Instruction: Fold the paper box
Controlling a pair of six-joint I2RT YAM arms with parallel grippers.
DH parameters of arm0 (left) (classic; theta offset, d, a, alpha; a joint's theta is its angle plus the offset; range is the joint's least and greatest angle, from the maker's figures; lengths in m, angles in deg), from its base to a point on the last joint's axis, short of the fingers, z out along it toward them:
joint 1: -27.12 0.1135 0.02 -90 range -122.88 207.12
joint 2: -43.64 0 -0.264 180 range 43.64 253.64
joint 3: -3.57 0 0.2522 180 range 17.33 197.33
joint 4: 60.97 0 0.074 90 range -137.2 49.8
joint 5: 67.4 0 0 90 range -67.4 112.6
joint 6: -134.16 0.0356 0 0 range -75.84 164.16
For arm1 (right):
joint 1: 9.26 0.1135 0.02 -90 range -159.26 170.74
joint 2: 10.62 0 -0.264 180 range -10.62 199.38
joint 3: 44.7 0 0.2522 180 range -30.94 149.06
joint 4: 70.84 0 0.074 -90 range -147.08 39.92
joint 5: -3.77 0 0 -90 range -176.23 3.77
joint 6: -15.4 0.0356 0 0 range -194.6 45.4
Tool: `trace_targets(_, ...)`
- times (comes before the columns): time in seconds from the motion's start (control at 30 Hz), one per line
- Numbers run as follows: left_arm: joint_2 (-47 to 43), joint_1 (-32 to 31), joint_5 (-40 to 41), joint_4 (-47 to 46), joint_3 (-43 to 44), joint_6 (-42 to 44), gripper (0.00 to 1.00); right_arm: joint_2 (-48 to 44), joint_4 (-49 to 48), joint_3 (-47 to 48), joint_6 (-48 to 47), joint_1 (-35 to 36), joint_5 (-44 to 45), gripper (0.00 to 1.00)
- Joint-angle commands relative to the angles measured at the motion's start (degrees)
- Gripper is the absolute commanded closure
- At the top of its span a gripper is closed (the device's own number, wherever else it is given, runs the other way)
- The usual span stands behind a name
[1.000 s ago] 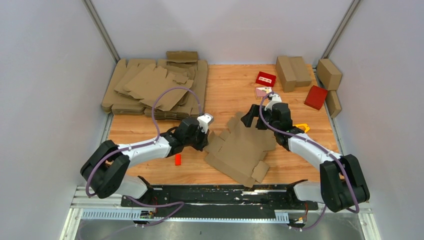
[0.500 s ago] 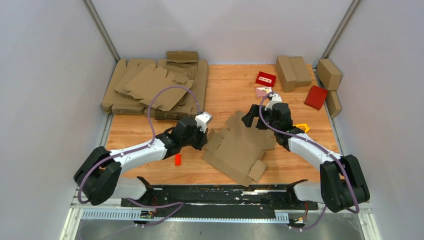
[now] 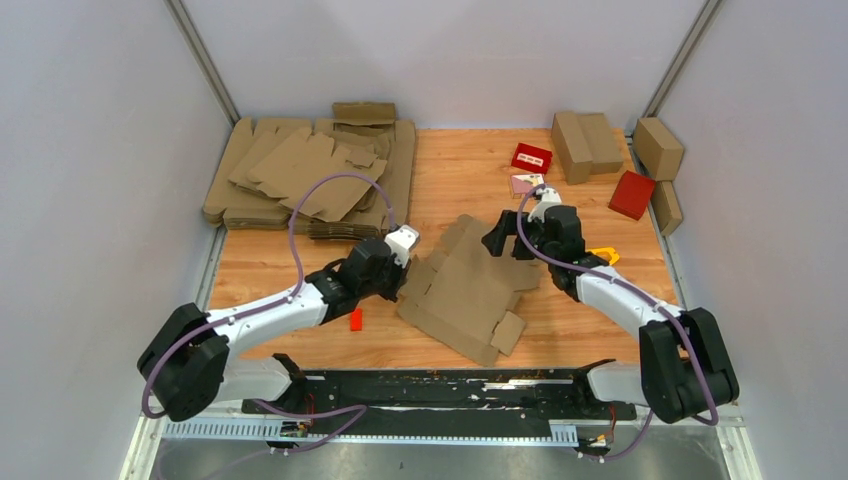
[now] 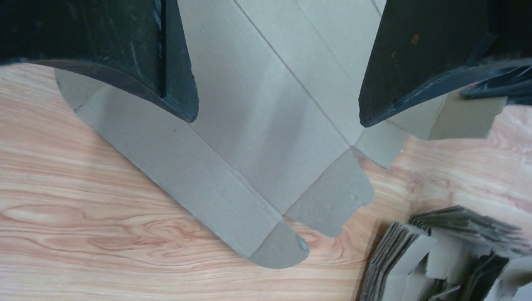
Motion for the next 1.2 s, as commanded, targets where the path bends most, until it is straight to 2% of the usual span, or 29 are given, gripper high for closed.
trace_targets(0.0, 2.37, -0.41, 4.34, 4.09, 4.15, 2.58, 1.0, 2.2, -2.74, 3.29, -2.5, 2.39, -8.02, 0.02)
trace_targets(0.07, 3.14, -0.49, 6.18, 5.86, 5.16, 2.65, 1.0, 4.36, -0.44, 5.98, -4.94, 6.17, -7.4, 0.04)
trace_targets(0.2, 4.55, -0.49, 6.6, 5.27, 4.59, 1.07, 0.93, 8.91, 6.85, 12.0, -7.57, 11.71, -1.36, 0.04)
trace_targets(0.27, 4.97, -0.49, 6.66, 4.55, 4.26, -0.27, 0.81, 10.46, 8.34, 12.65, -7.39, 12.13, -0.37, 0.04)
trace_targets(0.37, 4.93, -0.43, 7.19, 5.08, 3.86, -3.11, 0.49, 10.87, 9.19, 12.6, -7.02, 12.11, 1.05, 0.04)
trace_targets(0.4, 4.51, -0.41, 7.23, 5.96, 3.47, -4.18, 0.41, 10.8, 9.24, 12.26, -6.85, 12.13, 1.31, 0.04)
trace_targets(0.53, -1.18, -0.43, 5.03, 6.51, -0.77, -10.58, 0.31, 11.17, 9.1, 12.18, -5.92, 12.14, 1.89, 0.04)
trace_targets(0.77, -11.68, -0.4, -0.67, 11.66, -7.37, -20.79, 0.3, 14.39, 11.67, 14.64, -5.85, 12.14, 1.77, 0.04)
trace_targets(0.83, -13.09, -0.41, -4.16, 10.09, -9.91, -23.71, 0.31, 14.76, 11.79, 14.78, -5.82, 12.08, 1.83, 0.04)
trace_targets(0.97, -11.02, -0.41, -10.58, 2.36, -13.98, -29.28, 0.39, 14.9, 12.45, 15.07, -5.82, 12.1, 2.49, 0.04)
trace_targets(1.1, -7.05, -0.4, -11.45, -3.59, -14.61, -31.83, 0.47, 14.97, 12.87, 15.28, -5.67, 12.09, 2.21, 0.05)
trace_targets(1.17, -5.19, -0.4, -11.65, -6.45, -14.54, -33.01, 0.56, 14.63, 12.88, 15.21, -5.61, 12.1, 2.28, 0.05)
